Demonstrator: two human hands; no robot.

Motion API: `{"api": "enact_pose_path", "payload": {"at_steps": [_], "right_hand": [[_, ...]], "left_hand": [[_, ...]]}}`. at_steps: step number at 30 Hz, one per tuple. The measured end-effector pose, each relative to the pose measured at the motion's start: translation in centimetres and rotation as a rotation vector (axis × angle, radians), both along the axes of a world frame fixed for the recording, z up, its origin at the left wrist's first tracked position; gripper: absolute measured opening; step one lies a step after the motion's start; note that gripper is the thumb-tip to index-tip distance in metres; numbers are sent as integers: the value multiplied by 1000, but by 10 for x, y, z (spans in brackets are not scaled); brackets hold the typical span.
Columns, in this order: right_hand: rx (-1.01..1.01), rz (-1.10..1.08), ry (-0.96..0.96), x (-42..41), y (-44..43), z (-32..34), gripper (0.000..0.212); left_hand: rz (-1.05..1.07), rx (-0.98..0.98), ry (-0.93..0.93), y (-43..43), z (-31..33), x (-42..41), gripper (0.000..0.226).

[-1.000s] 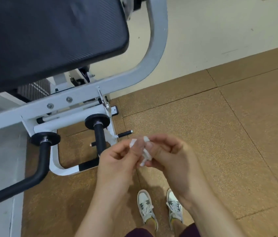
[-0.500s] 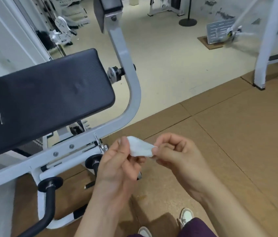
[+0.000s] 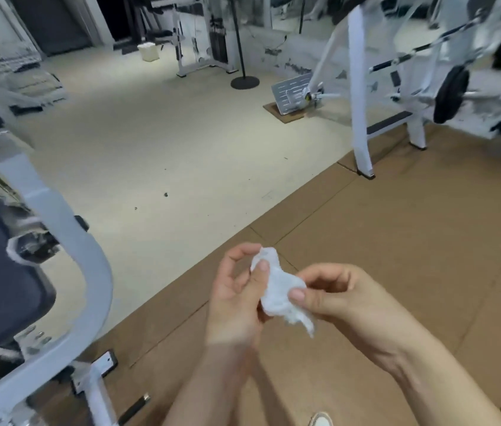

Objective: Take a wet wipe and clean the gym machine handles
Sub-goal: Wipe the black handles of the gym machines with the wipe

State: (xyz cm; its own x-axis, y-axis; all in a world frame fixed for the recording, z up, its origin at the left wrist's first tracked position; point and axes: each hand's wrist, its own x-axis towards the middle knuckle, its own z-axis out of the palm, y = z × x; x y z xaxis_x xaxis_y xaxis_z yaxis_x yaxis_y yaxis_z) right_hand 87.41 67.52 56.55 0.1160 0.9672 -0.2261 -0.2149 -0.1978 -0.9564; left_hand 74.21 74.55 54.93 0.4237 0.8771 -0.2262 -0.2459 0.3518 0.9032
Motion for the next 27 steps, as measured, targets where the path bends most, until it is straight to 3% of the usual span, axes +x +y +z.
{"api": "enact_pose_path", "payload": {"at_steps": [3, 6, 8, 11, 14, 18, 22, 25, 27], "right_hand": [[-24, -167, 174, 63, 12, 4, 10], [-30, -323, 162, 117, 28, 11, 11], [-22, -368, 174, 149, 42, 13, 11], [-32, -442, 211, 192, 71, 9, 5], [-30, -435, 268, 234, 109, 1, 8], [-34, -479, 211, 292, 174, -7, 6], [-2, -483, 345, 350, 248, 7, 12], [47, -596, 432, 399, 293, 19, 9], [64, -678, 424, 436, 314, 24, 4]], "left_hand": [[-84, -58, -38, 15, 7, 61, 20], [-318, 5, 91, 38, 11, 105, 35], [-416, 58, 158, 60, 11, 133, 29], [-368, 72, 205, 96, 7, 176, 13], [-305, -75, 19, 135, 1, 221, 9], [-223, -83, 51, 203, -4, 291, 15], [-143, -74, 82, 283, 3, 363, 21], [-246, -109, 26, 337, 13, 411, 26], [-354, -15, 88, 361, 17, 444, 29]]}}
